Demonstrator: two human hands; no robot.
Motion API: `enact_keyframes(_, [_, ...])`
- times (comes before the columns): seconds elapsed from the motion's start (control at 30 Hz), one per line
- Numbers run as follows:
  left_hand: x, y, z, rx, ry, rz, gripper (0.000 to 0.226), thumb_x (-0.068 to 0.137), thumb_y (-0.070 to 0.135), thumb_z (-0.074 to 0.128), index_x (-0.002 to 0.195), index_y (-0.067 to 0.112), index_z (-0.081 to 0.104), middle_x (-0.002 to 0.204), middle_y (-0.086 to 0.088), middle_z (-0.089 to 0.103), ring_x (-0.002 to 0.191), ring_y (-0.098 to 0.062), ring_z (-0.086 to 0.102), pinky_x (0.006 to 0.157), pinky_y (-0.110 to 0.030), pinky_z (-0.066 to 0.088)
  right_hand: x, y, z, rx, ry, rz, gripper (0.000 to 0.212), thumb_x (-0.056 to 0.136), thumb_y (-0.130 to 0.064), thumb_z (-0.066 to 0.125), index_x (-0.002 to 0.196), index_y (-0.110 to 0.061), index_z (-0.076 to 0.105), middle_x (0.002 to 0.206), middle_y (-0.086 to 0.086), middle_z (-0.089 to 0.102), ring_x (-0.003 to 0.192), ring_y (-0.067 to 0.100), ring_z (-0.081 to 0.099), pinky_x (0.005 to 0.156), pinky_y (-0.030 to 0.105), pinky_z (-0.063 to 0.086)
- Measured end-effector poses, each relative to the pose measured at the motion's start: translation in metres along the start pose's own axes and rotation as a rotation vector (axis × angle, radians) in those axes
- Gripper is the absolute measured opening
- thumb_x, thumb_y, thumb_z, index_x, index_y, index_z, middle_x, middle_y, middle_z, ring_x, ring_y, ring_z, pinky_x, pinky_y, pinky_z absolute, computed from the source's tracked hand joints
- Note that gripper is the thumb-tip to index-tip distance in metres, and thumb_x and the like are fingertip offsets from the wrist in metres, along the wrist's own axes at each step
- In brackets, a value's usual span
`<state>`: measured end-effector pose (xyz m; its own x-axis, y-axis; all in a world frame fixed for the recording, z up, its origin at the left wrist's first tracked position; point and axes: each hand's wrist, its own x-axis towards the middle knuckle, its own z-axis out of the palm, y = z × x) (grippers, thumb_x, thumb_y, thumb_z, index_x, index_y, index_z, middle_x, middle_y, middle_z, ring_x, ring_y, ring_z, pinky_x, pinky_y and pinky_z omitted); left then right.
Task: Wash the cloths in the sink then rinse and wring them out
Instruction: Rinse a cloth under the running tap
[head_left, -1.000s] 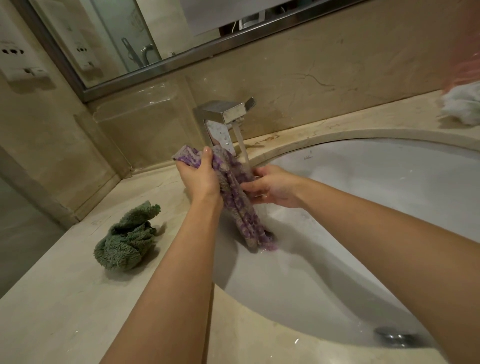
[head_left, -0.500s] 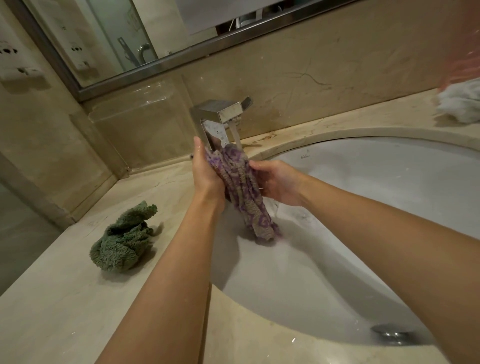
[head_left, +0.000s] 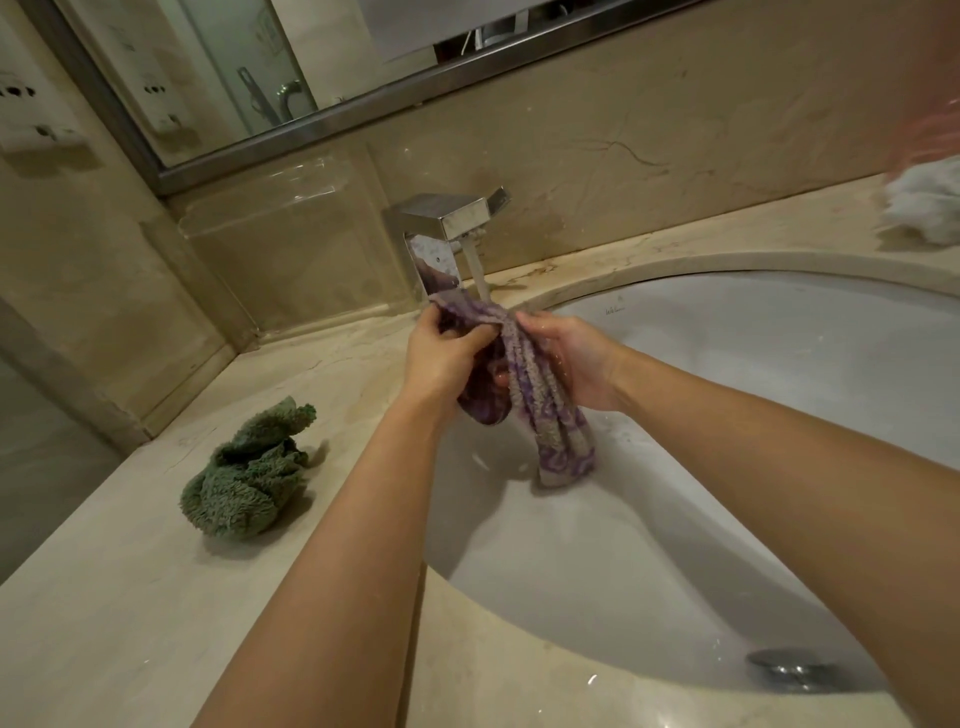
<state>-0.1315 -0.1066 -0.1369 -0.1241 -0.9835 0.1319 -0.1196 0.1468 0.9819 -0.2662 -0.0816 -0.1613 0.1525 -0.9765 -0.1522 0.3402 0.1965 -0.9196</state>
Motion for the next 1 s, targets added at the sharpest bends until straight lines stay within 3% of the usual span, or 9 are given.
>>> enact_keyframes(0.13, [0.006, -0.006, -0.005, 0.109, 0.144, -0.148, 0.027, 0.084, 0.027, 0.073, 0.087, 0.002, 0.066, 0.072, -0.008, 0.066, 0.061, -0.018, 0.062, 0.049, -0.024, 0.052, 0.001, -0.002, 0.003, 0.122, 0.049, -0.024, 0.044, 0.1, -0.044, 0.038, 0.101, -0.009, 0.065, 0.097, 0.012, 0.066, 0.09, 0.026, 0.062, 0.081, 0.034, 0.05])
enact_keyframes(0.2, [0.006, -0.006, 0.001, 0.148, 0.095, -0.228, 0.039, 0.094, 0.041, 0.057, 0.091, 0.003, 0.067, 0.085, -0.013, 0.07, 0.075, -0.025, 0.067, 0.062, -0.031, 0.058, 0.001, -0.005, 0.007, 0.177, 0.075, -0.074, 0.042, 0.101, -0.043, 0.037, 0.105, -0.011, 0.064, 0.099, 0.012, 0.065, 0.092, 0.025, 0.06, 0.08, 0.035, 0.05])
enact_keyframes(0.3, [0.004, -0.002, 0.007, 0.086, 0.036, -0.279, 0.056, 0.104, 0.045, 0.024, 0.123, 0.007, 0.06, 0.118, -0.016, 0.065, 0.107, -0.03, 0.063, 0.084, -0.037, 0.054, 0.002, -0.006, 0.012, 0.132, 0.085, -0.104, 0.042, 0.1, -0.045, 0.037, 0.116, -0.013, 0.059, 0.103, 0.008, 0.06, 0.098, 0.021, 0.054, 0.083, 0.033, 0.045])
enact_keyframes(0.4, [-0.001, 0.007, 0.008, -0.126, -0.051, -0.322, 0.066, 0.104, 0.046, 0.011, 0.108, 0.009, 0.066, 0.099, -0.013, 0.07, 0.104, -0.028, 0.064, 0.076, -0.034, 0.052, 0.004, -0.007, 0.014, -0.03, 0.102, -0.102, 0.048, 0.097, -0.053, 0.038, 0.109, -0.012, 0.062, 0.098, 0.004, 0.056, 0.097, 0.018, 0.049, 0.085, 0.032, 0.041])
enact_keyframes(0.47, [-0.002, 0.007, 0.008, -0.171, -0.124, -0.326, 0.072, 0.103, 0.046, 0.006, 0.093, 0.01, 0.066, 0.079, -0.009, 0.073, 0.084, -0.02, 0.068, 0.069, -0.031, 0.051, 0.004, -0.009, 0.017, -0.102, 0.118, -0.109, 0.049, 0.097, -0.055, 0.036, 0.095, -0.014, 0.063, 0.091, 0.003, 0.053, 0.091, 0.016, 0.048, 0.086, 0.033, 0.04])
enact_keyframes(0.57, [0.0, 0.007, 0.004, -0.187, -0.12, -0.34, 0.071, 0.102, 0.05, 0.007, 0.105, 0.01, 0.065, 0.089, -0.01, 0.07, 0.085, -0.019, 0.065, 0.07, -0.032, 0.05, 0.004, -0.011, 0.018, -0.156, 0.118, -0.115, 0.049, 0.097, -0.058, 0.032, 0.092, -0.02, 0.062, 0.094, 0.002, 0.054, 0.094, 0.017, 0.049, 0.095, 0.037, 0.039])
enact_keyframes(0.73, [0.003, 0.004, 0.002, -0.146, -0.061, -0.354, 0.069, 0.099, 0.056, 0.016, 0.118, 0.01, 0.064, 0.114, -0.017, 0.067, 0.108, -0.03, 0.062, 0.1, -0.045, 0.047, 0.008, -0.008, 0.02, -0.262, 0.141, -0.137, 0.049, 0.098, -0.056, 0.035, 0.112, -0.017, 0.06, 0.1, -0.001, 0.058, 0.095, 0.015, 0.051, 0.092, 0.036, 0.039])
enact_keyframes(0.93, [0.006, 0.008, -0.003, -0.33, 0.133, -0.247, 0.047, 0.095, 0.036, 0.028, 0.076, 0.009, 0.062, 0.085, -0.013, 0.065, 0.083, -0.027, 0.059, 0.086, -0.037, 0.049, 0.012, -0.008, 0.02, -0.255, 0.161, -0.16, 0.039, 0.1, -0.04, 0.046, 0.124, -0.013, 0.06, 0.097, -0.003, 0.06, 0.097, 0.016, 0.055, 0.09, 0.037, 0.046])
enact_keyframes(1.0, [0.006, 0.009, -0.005, -0.374, 0.099, -0.221, 0.059, 0.096, 0.051, 0.028, 0.086, 0.009, 0.068, 0.089, -0.014, 0.068, 0.085, -0.028, 0.063, 0.082, -0.036, 0.051, 0.013, -0.007, 0.02, -0.251, 0.142, -0.184, 0.032, 0.1, -0.03, 0.049, 0.126, -0.016, 0.06, 0.096, -0.004, 0.064, 0.093, 0.014, 0.058, 0.087, 0.035, 0.046])
